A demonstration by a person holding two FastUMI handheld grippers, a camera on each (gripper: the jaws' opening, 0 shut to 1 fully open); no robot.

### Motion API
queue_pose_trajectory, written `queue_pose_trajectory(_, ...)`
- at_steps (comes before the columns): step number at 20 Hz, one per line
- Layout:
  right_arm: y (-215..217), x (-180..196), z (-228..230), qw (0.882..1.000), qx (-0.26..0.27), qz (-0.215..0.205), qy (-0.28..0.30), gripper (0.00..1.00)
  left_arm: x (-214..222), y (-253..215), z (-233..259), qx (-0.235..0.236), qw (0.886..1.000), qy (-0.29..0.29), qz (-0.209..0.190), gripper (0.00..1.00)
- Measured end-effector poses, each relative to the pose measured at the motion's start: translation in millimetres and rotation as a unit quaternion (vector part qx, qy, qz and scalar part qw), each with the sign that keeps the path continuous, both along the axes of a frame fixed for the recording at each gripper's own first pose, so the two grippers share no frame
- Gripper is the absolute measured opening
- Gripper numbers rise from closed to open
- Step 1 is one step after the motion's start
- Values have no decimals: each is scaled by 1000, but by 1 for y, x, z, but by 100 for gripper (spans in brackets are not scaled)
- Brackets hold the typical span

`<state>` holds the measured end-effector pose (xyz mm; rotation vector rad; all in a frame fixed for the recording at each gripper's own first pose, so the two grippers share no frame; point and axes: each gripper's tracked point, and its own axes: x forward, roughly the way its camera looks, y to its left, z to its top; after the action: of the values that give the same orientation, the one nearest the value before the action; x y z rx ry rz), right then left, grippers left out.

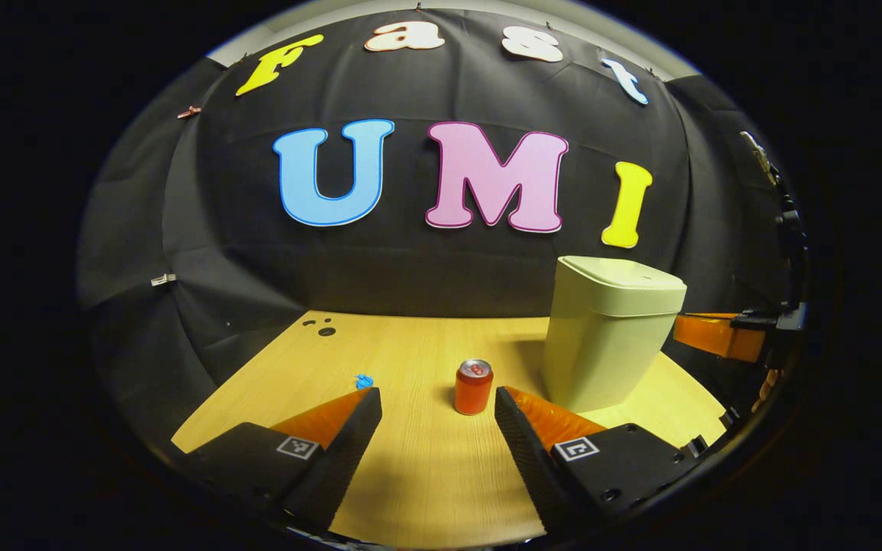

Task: Press the lid of the desktop garbage bin to open it, pick up the crumpled paper on the desktop and throw it into the bin, then pick up the pop can on the desktop and drop it into the bin, and finally close the garbage bin lid.

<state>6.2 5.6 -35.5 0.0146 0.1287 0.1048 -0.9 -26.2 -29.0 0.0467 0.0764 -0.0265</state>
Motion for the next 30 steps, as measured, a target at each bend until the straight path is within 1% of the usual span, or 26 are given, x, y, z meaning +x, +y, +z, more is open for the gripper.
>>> queue_pose_trajectory(1,1,0,0,1000,-4,4,1,13,0,1,-1,-1,1000,1,1,96)
queue_pose_trajectory(2,-1,6,-2,1000,-6,2,2,15,0,1,-4,-1,1000,5,2,96)
queue_pose_trajectory(3,2,0,-1,1000,0,13,5,12,0,3,-6,-2,1000,7,4,96)
queue_pose_trajectory(6,12,2,-4,999,12,37,11,3,-1,8,-6,-3,1000,6,11,95)
queue_pose_trajectory(7,14,3,-3,999,16,43,11,5,0,10,-5,-4,1000,6,13,96)
queue_pose_trajectory(8,13,3,-2,999,23,41,15,2,1,10,-6,-5,1000,7,13,96)
queue_pose_trajectory(10,11,10,1,998,49,33,26,2,2,12,-11,-6,1000,14,15,96)
queue_pose_trajectory(11,10,11,4,998,53,28,27,5,2,13,-13,-8,1000,17,16,96)
queue_pose_trajectory(12,7,15,8,998,47,23,25,2,2,13,-15,-11,1000,20,16,96)
queue_pose_trajectory(13,4,19,12,999,44,18,24,5,3,15,-14,-13,1000,20,17,96)
queue_pose_trajectory(14,1,23,14,998,45,14,28,5,4,18,-15,-11,1000,20,20,96)
queue_pose_trajectory(15,-1,28,20,998,49,13,28,2,5,23,-15,-10,999,20,27,95)
queue_pose_trajectory(17,-9,40,37,999,50,4,14,4,7,32,-19,-13,999,23,39,96)
queue_pose_trajectory(19,-18,54,55,999,39,-3,-5,5,7,41,-24,-20,998,31,49,96)
queue_pose_trajectory(20,-23,61,63,999,38,-7,-14,8,7,44,-26,-23,998,34,53,96)
queue_pose_trajectory(21,-28,68,72,999,38,-12,-23,2,7,48,-28,-23,997,37,58,96)
queue_pose_trajectory(22,-33,76,78,999,35,-18,-30,5,8,52,-28,-21,997,38,65,96)
queue_pose_trajectory(23,-38,84,81,999,30,-24,-34,2,8,56,-28,-19,997,38,72,96)
queue_pose_trajectory(24,-43,91,83,999,27,-30,-37,2,7,61,-28,-20,996,38,77,96)
queue_pose_trajectory(25,-48,97,83,998,25,-35,-37,7,7,64,-28,-22,996,38,83,96)
queue_pose_trajectory(26,-51,104,81,998,23,-39,-34,2,7,67,-28,-24,995,38,90,96)
queue_pose_trajectory(27,-55,109,77,998,18,-42,-31,2,6,70,-28,-26,994,38,96,96)
queue_pose_trajectory(28,-58,114,73,999,11,-44,-28,5,5,73,-29,-27,994,39,102,96)
queue_pose_trajectory(29,-60,118,69,999,8,-43,-27,2,5,73,-29,-31,993,38,106,96)
queue_pose_trajectory(30,-63,121,67,999,2,-45,-28,5,3,74,-30,-34,993,39,109,96)
